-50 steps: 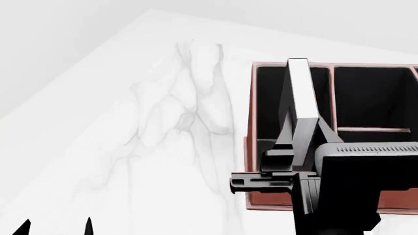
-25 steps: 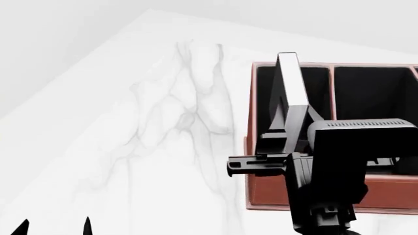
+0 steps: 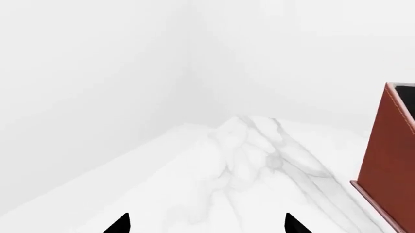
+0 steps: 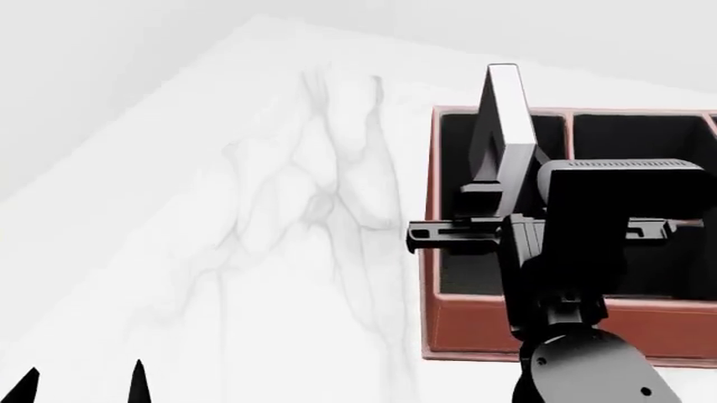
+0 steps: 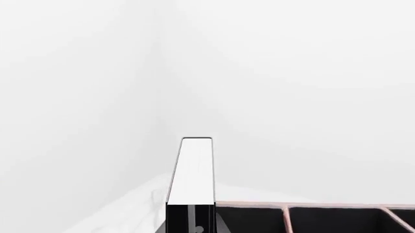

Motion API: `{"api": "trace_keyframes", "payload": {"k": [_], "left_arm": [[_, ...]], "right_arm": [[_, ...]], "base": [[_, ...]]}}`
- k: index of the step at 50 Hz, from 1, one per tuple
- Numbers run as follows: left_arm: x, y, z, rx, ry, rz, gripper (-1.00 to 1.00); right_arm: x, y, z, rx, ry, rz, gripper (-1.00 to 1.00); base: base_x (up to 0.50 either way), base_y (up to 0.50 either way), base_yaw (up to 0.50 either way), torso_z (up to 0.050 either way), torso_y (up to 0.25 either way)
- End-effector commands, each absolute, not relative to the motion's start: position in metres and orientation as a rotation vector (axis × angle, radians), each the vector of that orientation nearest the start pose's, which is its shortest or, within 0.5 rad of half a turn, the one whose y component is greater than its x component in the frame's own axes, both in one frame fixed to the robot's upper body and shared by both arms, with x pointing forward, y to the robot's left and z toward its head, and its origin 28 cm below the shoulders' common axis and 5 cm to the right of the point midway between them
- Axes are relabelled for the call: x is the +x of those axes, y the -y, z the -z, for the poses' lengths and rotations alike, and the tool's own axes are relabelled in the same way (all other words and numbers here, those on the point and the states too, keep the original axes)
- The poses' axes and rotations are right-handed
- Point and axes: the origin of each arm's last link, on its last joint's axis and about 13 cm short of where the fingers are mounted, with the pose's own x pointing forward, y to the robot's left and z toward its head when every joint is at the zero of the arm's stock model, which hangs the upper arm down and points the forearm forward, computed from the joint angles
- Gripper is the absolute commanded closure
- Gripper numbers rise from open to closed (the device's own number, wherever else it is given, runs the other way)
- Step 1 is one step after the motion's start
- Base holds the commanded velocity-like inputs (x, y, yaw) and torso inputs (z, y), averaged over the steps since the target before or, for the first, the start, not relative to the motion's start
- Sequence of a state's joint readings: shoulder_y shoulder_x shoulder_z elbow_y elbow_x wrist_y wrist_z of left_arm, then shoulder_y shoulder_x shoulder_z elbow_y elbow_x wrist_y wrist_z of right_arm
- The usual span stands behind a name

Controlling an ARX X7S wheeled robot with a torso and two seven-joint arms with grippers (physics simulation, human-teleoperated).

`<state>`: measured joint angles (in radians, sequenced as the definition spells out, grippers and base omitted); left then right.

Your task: Pick up the book and place it in the left compartment of the caddy.

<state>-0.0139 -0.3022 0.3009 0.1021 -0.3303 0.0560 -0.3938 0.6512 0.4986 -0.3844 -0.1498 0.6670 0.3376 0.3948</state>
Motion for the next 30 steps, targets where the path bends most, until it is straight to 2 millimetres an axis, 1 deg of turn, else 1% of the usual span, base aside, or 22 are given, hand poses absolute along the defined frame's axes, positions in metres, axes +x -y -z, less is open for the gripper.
{"api": "trace_keyframes", "payload": {"k": [1,4,12,19,30], "left_arm": [[0.203,-0.211,-0.036,-0.077,0.084,-0.054,-1.00],[0.203,-0.211,-0.036,-0.085,0.088,-0.058,-1.00],[0.203,-0.211,-0.036,-0.083,0.099,-0.069,-1.00],[0.202,-0.212,-0.035,-0.101,0.092,-0.069,-1.00],[0.205,-0.213,-0.037,-0.119,0.083,-0.088,-1.00]], "right_arm": [[0.310,0.130,-0.187,-0.008,0.276,-0.035,1.00],[0.310,0.130,-0.187,-0.010,0.277,-0.037,1.00],[0.310,0.131,-0.190,-0.001,0.292,-0.009,1.00],[0.314,0.131,-0.191,0.005,0.292,-0.005,1.00],[0.320,0.133,-0.193,0.023,0.290,0.035,1.00]], "base": [[0.00,0.00,0.00,0.002,-0.250],[0.00,0.00,0.00,0.004,-0.217],[0.00,0.00,0.00,0.000,0.000],[0.00,0.00,0.00,0.005,-0.239],[0.00,0.00,0.00,0.000,-0.001]]}}
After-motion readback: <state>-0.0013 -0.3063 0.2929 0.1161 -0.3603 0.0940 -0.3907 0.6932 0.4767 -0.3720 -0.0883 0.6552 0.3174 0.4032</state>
